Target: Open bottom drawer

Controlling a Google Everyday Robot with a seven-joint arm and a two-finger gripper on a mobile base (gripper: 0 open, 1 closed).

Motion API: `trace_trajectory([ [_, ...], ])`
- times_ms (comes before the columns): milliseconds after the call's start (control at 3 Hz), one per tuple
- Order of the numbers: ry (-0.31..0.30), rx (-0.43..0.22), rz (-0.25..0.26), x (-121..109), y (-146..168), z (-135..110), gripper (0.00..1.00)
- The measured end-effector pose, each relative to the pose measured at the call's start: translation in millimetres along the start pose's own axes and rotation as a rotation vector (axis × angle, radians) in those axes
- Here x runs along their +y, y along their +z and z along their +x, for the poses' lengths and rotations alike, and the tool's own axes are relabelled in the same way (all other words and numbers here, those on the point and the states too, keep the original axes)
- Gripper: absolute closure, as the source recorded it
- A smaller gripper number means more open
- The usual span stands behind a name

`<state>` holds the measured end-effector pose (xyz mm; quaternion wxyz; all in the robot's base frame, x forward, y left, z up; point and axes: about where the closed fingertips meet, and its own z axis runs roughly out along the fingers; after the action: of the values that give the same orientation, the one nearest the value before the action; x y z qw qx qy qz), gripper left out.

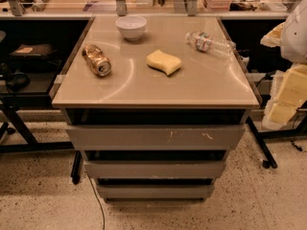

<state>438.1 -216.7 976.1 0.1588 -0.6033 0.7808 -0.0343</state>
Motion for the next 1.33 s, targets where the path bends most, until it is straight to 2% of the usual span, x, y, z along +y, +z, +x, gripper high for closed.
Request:
trace_trajectory([
  [333, 0.000, 0.000, 0.000, 0.0, 0.0, 0.0, 0.00],
  [667, -0.045, -0.031, -0.005, 12.7, 15.2, 4.8, 0.00],
  [1000, -0.112, -0.111, -0.039, 42.2, 55.5, 18.1, 0.00],
  [1333, -0.160, -0.186, -0.034, 73.0, 94.3, 33.9, 0.00],
])
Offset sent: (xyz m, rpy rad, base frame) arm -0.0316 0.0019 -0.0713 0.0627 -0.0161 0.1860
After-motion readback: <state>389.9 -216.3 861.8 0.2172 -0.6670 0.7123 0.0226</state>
